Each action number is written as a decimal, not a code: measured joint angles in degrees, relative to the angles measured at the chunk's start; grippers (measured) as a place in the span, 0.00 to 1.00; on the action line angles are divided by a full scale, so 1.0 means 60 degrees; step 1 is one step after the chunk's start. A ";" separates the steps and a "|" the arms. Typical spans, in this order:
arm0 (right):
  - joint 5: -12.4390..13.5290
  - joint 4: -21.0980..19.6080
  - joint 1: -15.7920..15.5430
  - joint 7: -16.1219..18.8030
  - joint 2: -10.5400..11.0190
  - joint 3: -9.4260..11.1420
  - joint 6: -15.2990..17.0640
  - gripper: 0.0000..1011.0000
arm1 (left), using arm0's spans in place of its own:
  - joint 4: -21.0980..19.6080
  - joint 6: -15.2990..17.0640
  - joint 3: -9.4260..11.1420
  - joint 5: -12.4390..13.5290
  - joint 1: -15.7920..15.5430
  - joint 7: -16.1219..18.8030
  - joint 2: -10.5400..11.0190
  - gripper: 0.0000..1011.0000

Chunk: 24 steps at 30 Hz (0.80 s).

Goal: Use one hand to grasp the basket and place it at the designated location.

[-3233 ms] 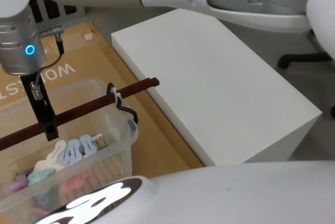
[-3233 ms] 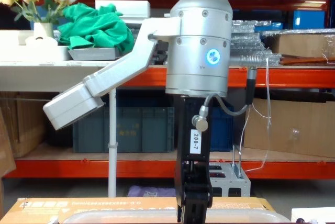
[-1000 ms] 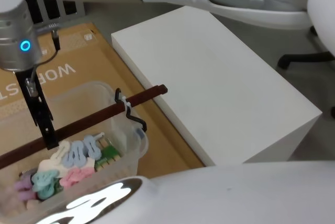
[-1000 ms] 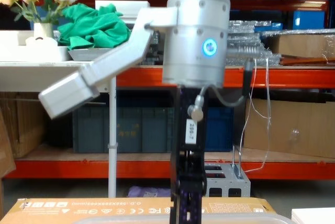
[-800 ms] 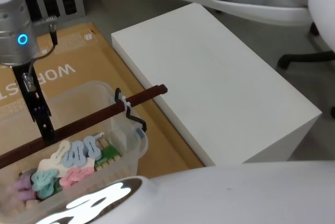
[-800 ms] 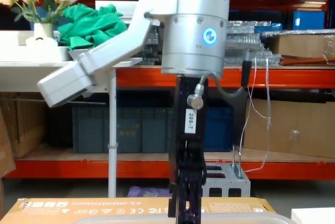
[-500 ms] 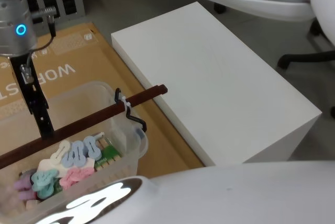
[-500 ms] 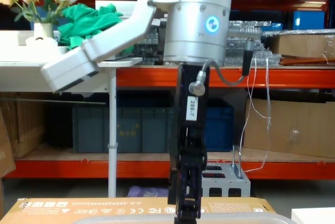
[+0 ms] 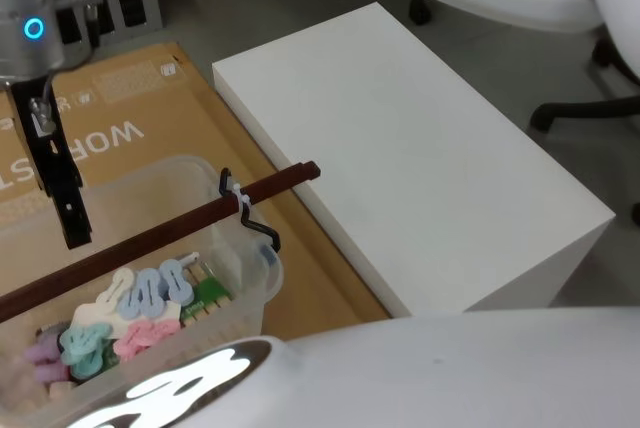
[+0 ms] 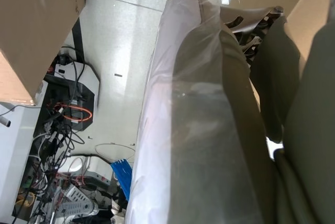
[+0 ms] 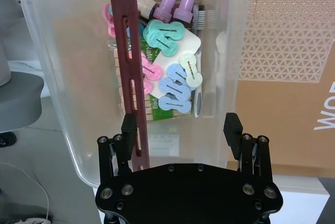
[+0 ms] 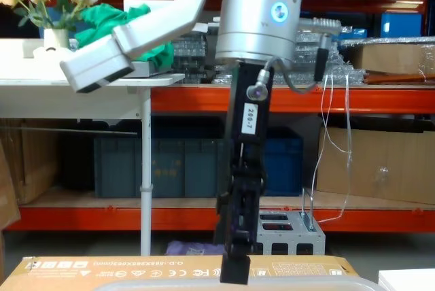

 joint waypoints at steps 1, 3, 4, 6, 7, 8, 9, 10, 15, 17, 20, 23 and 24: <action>0.0009 0.0045 0.0004 -0.0001 -0.0022 0.0005 -0.0020 0.99 | 0.0000 -0.0001 0.0000 0.0000 0.0000 0.0000 0.0000 0.00; 0.0033 0.0166 0.0020 -0.0004 -0.0084 0.0030 -0.0077 0.99 | 0.0000 0.0000 0.0000 0.0000 0.0000 0.0000 0.0000 0.00; 0.0038 0.0189 0.0022 -0.0004 -0.0095 0.0034 -0.0089 0.99 | 0.0000 0.0000 0.0000 0.0000 0.0000 0.0000 0.0000 0.00; 0.0059 0.0265 0.0026 -0.0004 -0.0128 0.0045 -0.0133 0.99 | 0.0000 0.0000 0.0000 0.0000 0.0000 0.0000 -0.0001 0.00; 0.0059 0.0265 0.0026 -0.0004 -0.0128 0.0045 -0.0133 0.99 | 0.0000 0.0000 0.0000 0.0000 0.0000 0.0000 0.0000 0.00; 0.0075 0.0301 0.0031 -0.0004 -0.0142 0.0054 -0.0166 0.99 | 0.0000 0.0000 0.0000 0.0000 0.0000 0.0000 0.0000 0.00; 0.0083 0.0313 0.0035 -0.0002 -0.0148 0.0059 -0.0188 0.99 | 0.0000 0.0000 0.0000 0.0000 0.0000 0.0000 0.0000 0.00; 0.0121 0.0343 0.0053 0.0010 -0.0158 0.0067 -0.0263 0.99 | 0.0000 0.0000 0.0000 0.0000 0.0000 0.0000 0.0000 0.00; 0.0324 0.0503 0.0233 0.0162 -0.0200 0.0131 -0.0641 0.99 | 0.0000 0.0000 0.0000 0.0000 0.0000 0.0000 -0.0001 0.00; 0.0389 0.0530 0.0318 0.0207 -0.0200 0.0140 -0.0731 0.99 | 0.0000 0.0000 0.0000 0.0000 0.0000 0.0000 -0.0001 0.00; 0.0452 0.0530 0.0394 0.0252 -0.0187 0.0135 -0.0790 0.99 | -0.0001 0.0000 0.0000 0.0000 0.0000 0.0000 0.0000 0.00; 0.0474 0.0491 0.0440 0.0275 -0.0145 0.0109 -0.0799 0.99 | 0.0000 0.0000 0.0000 0.0000 0.0000 0.0000 0.0000 0.00; 0.0478 0.0463 0.0464 0.0279 -0.0118 0.0096 -0.0798 0.99 | 0.0000 -0.0001 0.0000 0.0000 0.0000 0.0000 0.0000 0.00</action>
